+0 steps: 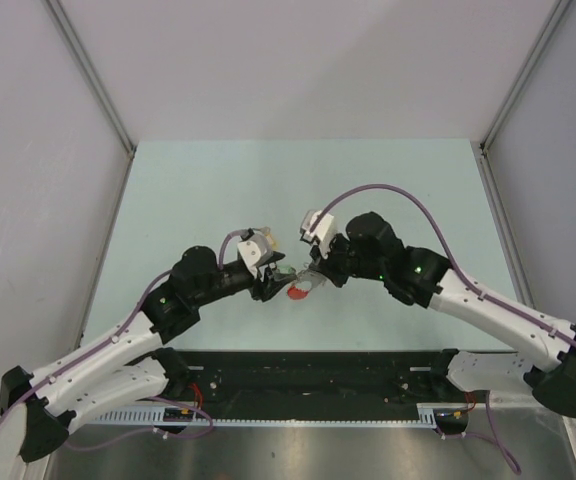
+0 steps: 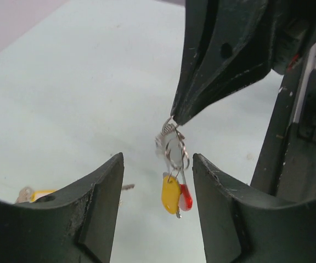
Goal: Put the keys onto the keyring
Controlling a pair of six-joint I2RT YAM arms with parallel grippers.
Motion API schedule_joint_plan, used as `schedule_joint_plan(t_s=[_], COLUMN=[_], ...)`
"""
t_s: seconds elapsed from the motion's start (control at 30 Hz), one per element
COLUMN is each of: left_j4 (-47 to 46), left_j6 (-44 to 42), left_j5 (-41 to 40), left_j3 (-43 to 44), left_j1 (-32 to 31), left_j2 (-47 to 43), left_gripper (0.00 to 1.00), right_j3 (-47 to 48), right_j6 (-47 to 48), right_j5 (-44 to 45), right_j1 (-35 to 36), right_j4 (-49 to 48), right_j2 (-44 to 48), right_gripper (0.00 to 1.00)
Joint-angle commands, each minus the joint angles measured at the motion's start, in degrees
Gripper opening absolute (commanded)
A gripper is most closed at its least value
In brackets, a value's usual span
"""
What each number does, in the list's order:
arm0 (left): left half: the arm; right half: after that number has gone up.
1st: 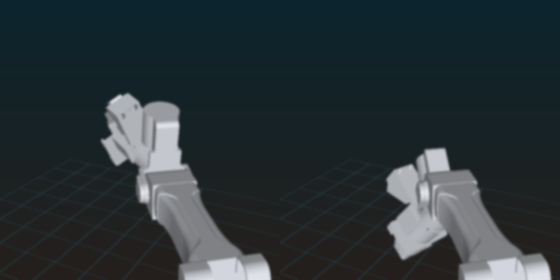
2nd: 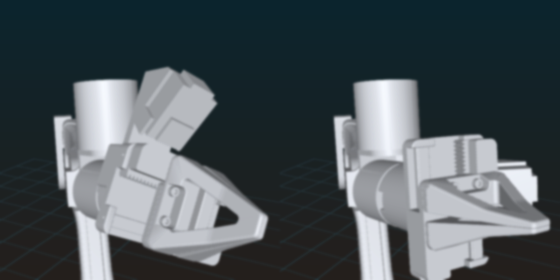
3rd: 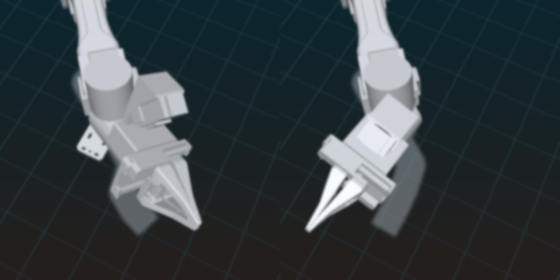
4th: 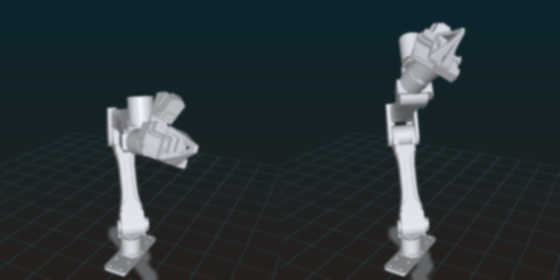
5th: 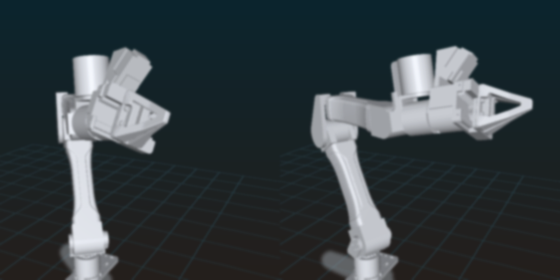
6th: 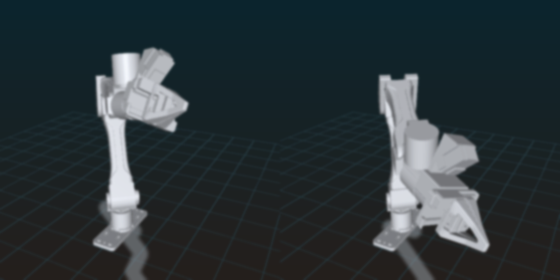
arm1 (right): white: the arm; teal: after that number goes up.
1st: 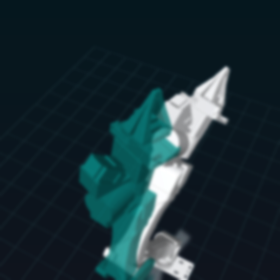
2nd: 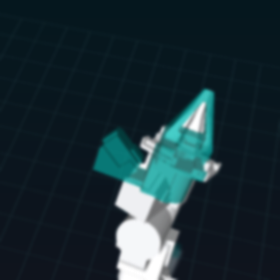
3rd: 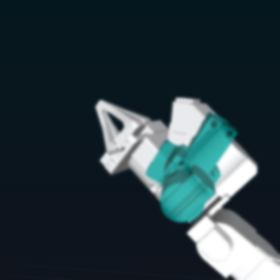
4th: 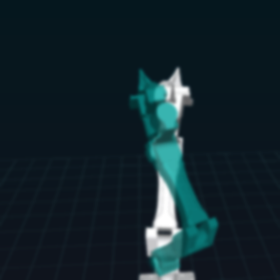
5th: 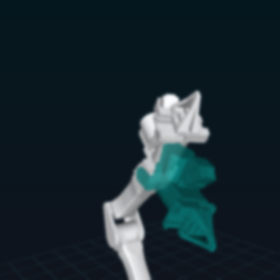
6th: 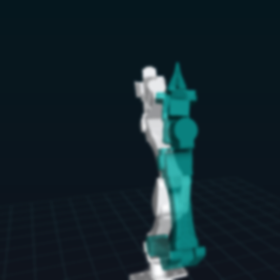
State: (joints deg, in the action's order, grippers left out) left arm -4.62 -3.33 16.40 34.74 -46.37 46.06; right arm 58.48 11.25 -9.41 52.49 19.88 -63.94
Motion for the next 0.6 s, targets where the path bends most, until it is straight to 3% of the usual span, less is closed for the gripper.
schedule_joint_plan(t_s=[0.0,0.03,0.2,0.4,0.57], left_j4=[8.23,8.05,5.25,-4.76,-18.65], left_j6=[-3.61,-3.35,0.78,6.49,11.06], left_j5=[-2.87,-3.04,-2.08,1.61,5.12], left_j3=[3.32,2.97,-0.63,-6.61,-12.49], left_j1=[-0.3,-0.3,-0.3,-0.3,-0.3], left_j2=[-0.45,-0.54,-1.76,-2.03,-0.37], left_gripper=[0.59,0.59,0.59,0.59,0.55], right_j3=[9.53,11.38,15.78,15.44,15.26], right_j6=[5.54,4.85,8.87,13.27,15.03], right_j5=[6.18,7.29,-3.67,-10.8,-12.04], right_j1=[-0.37,-0.46,-2.3,-2.22,-1.87], right_j4=[19.22,22.54,30.64,29.61,29.16], right_j2=[-5.83,-8.71,-14.45,-14.9,-14.37], right_gripper=[0.0,0.0,0.0,0.0,0.0])
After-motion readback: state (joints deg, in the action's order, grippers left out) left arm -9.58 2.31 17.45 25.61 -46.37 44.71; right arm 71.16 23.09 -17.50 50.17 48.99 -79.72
